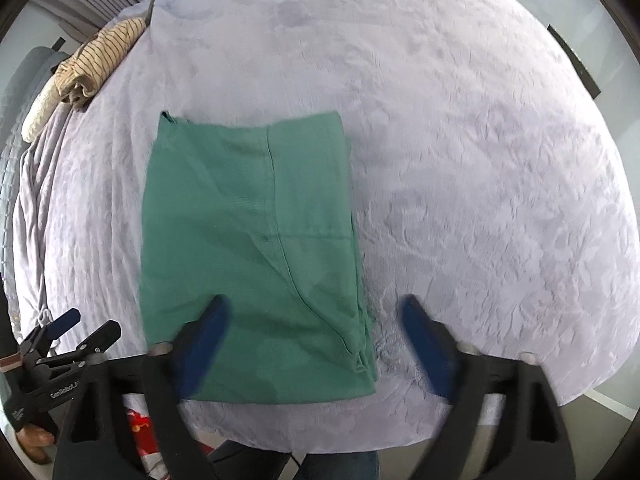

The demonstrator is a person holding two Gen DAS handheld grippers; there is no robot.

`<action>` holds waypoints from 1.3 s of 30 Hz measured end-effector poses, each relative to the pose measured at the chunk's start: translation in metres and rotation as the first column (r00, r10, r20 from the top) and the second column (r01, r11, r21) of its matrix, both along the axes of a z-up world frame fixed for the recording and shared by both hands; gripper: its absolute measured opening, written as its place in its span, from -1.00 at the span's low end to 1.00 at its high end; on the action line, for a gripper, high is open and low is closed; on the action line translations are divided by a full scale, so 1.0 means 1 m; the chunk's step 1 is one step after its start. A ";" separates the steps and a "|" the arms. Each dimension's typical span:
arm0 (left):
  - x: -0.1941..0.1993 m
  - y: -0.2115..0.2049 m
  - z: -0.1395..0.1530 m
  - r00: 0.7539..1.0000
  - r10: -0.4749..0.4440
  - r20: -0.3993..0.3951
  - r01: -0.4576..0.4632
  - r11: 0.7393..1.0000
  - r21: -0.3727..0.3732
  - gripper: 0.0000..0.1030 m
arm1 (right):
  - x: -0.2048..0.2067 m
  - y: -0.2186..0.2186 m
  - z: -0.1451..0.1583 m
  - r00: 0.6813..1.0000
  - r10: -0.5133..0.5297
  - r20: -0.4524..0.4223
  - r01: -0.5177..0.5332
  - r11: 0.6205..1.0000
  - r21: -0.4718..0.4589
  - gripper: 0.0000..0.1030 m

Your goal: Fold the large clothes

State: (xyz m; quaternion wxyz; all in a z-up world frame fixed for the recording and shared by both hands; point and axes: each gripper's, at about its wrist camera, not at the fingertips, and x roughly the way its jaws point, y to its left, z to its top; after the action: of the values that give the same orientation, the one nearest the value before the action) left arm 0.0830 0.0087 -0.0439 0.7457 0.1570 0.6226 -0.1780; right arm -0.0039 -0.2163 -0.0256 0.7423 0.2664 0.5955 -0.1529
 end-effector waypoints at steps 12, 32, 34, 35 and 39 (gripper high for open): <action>-0.002 -0.017 0.032 0.997 0.009 0.077 -0.007 1.000 -0.017 1.00 | 0.015 0.006 0.028 1.000 0.020 -0.003 -0.020 0.999 -0.046 0.99; -0.001 -0.027 0.043 0.994 0.001 0.112 0.000 1.000 -0.009 1.00 | 0.018 0.007 0.043 1.000 0.017 0.001 -0.017 0.991 -0.129 0.99; 0.000 -0.027 0.043 0.994 0.001 0.111 0.000 1.000 -0.009 1.00 | 0.018 0.008 0.044 1.000 0.022 0.000 -0.022 0.991 -0.135 0.99; 0.001 -0.027 0.044 0.994 0.002 0.111 -0.001 1.000 -0.010 1.00 | 0.019 0.008 0.044 1.000 0.024 0.000 -0.024 0.990 -0.136 0.99; 0.001 -0.028 0.044 0.994 0.002 0.111 -0.001 1.000 -0.010 1.00 | 0.018 0.008 0.044 1.000 0.026 0.000 -0.026 0.990 -0.136 0.99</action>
State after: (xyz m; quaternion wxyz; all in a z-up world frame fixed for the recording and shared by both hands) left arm 0.0838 -0.0189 0.0001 0.7801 0.1624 0.5793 -0.1715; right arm 0.0143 -0.2083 0.0186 0.7613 0.2075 0.5863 -0.1832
